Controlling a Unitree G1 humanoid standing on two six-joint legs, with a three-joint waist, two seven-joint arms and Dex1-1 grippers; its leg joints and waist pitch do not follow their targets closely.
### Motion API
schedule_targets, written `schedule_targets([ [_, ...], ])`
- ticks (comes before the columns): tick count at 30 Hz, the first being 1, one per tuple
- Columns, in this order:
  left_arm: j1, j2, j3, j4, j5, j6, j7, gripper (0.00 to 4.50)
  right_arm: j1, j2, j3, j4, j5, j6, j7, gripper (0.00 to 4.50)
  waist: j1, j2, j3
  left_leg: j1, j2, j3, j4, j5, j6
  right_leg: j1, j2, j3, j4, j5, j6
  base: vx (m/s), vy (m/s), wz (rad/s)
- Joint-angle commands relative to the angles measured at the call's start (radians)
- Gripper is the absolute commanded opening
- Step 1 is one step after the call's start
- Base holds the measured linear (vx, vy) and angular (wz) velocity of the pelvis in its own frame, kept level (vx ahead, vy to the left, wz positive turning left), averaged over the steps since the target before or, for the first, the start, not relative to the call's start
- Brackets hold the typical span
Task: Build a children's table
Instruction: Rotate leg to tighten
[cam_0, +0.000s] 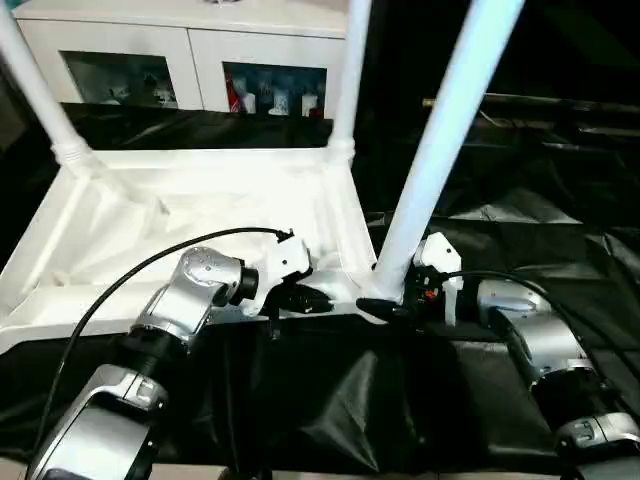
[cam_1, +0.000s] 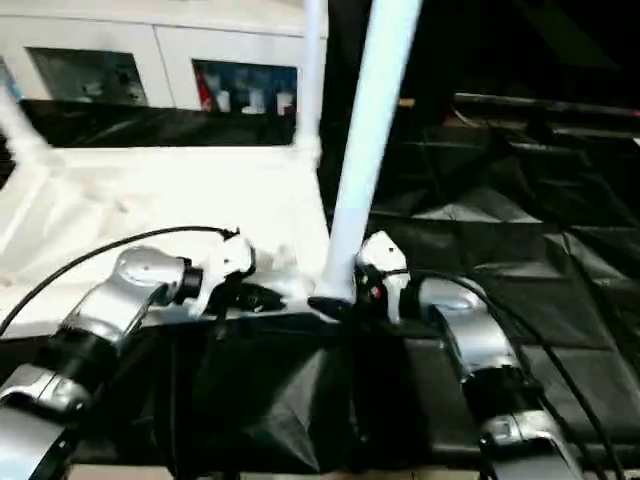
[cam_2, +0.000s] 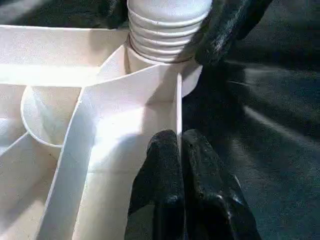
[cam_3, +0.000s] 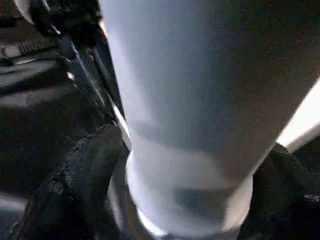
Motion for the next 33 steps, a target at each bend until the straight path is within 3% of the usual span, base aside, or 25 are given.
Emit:
schedule_targets([
  [1,0.002,-0.017,-0.008,-0.043,-0.054,-0.001,-0.033,0.00,0.011,-0.006,-0.002,-0.023,0.023,0.017,0.028,3.26,-0.004,-0.003,-0.064,0.034,0.074,-0.033,-0.074,-0.236,0.020,0.025,-0.083,0.046,-0.073,-0.184,-0.236,0.000,0.000,0.00],
  [7,0.007,-0.016,-0.009,-0.051,-0.047,0.005,-0.039,0.00,0.038,-0.008,0.019,-0.044,0.020,0.035,0.050,2.77,-0.003,-0.003,-0.066,0.031,0.072,-0.033,-0.071,-0.210,0.027,0.027,-0.082,0.044,-0.069,-0.140,-0.241,0.000,0.000,0.00],
  [13,-0.015,-0.037,0.006,-0.003,-0.007,-0.001,0.064,0.00,0.044,0.011,0.023,-0.009,-0.016,0.062,-0.041,2.72,-0.003,-0.004,-0.065,0.033,0.071,-0.033,-0.071,-0.221,0.022,0.027,-0.083,0.045,-0.071,-0.158,-0.239,0.000,0.000,0.00],
  [17,-0.049,-0.071,0.029,0.060,0.023,-0.004,0.185,0.00,0.020,0.059,-0.003,0.084,-0.066,0.074,-0.223,2.72,-0.014,-0.006,-0.060,0.037,0.067,-0.040,-0.078,-0.284,-0.022,0.022,-0.088,0.045,-0.085,-0.289,-0.212,0.000,0.000,0.00],
  [20,-0.080,-0.117,0.053,0.104,0.033,0.030,0.301,0.00,-0.023,0.139,-0.070,0.188,-0.058,0.113,-0.439,2.71,-0.026,-0.001,-0.055,0.043,0.067,-0.044,-0.079,-0.345,-0.038,0.012,-0.091,0.046,-0.098,-0.387,-0.188,0.000,0.000,0.00],
  [22,-0.115,-0.160,0.071,0.148,0.046,0.061,0.416,0.00,-0.057,0.202,-0.109,0.247,-0.057,0.116,-0.603,2.70,-0.036,-0.002,-0.056,0.039,0.067,-0.051,-0.084,-0.365,-0.062,0.014,-0.090,0.043,-0.099,-0.428,-0.168,0.000,0.000,0.00],
  [26,-0.154,-0.202,0.078,0.204,0.064,0.055,0.519,0.00,-0.093,0.263,-0.125,0.293,-0.063,0.104,-0.714,2.70,-0.038,-0.001,-0.058,0.043,0.065,-0.046,-0.081,-0.366,-0.054,0.007,-0.089,0.048,-0.102,-0.389,-0.167,0.000,0.000,0.00],
  [30,-0.184,-0.243,0.075,0.239,0.073,0.057,0.572,0.00,-0.133,0.327,-0.109,0.331,-0.073,0.059,-0.729,2.70,-0.036,-0.002,-0.062,0.036,0.064,-0.044,-0.081,-0.323,-0.039,0.015,-0.087,0.047,-0.094,-0.308,-0.179,0.000,0.000,0.00],
  [32,-0.186,-0.245,0.072,0.243,0.074,0.041,0.563,0.00,-0.138,0.333,-0.113,0.328,-0.057,0.038,-0.686,3.26,-0.033,-0.002,-0.062,0.035,0.065,-0.041,-0.080,-0.303,-0.026,0.017,-0.086,0.047,-0.092,-0.269,-0.184,0.000,0.000,0.00],
  [33,-0.186,-0.243,0.070,0.244,0.073,0.032,0.556,0.00,-0.140,0.333,-0.118,0.327,-0.047,0.036,-0.675,3.26,-0.032,-0.003,-0.063,0.034,0.064,-0.041,-0.080,-0.296,-0.021,0.019,-0.086,0.047,-0.091,-0.261,-0.185,0.000,0.000,0.00],
])
